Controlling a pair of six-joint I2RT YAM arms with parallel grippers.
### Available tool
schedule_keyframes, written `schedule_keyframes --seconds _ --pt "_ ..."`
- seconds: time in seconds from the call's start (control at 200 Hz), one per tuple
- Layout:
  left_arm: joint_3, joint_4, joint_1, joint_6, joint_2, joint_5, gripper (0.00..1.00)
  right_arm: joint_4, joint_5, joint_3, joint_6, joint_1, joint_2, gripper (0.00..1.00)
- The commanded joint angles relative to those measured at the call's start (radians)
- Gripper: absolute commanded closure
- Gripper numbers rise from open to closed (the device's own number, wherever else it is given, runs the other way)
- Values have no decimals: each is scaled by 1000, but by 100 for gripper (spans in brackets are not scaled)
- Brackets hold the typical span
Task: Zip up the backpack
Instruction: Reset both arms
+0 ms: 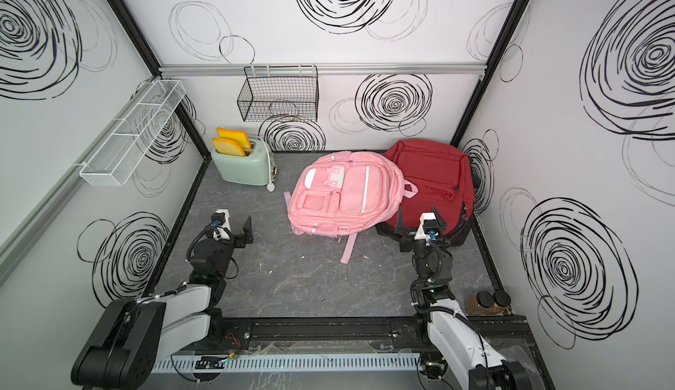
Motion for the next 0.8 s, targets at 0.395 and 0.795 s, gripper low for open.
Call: schedule_keyframes --seconds 0.395,0.795 --pt "114 192 30 1 221 118 2 -3 75 -55 14 -58 40 1" --pt "138 150 4 5 222 39 2 325 80 24 -5 -105 474 1"
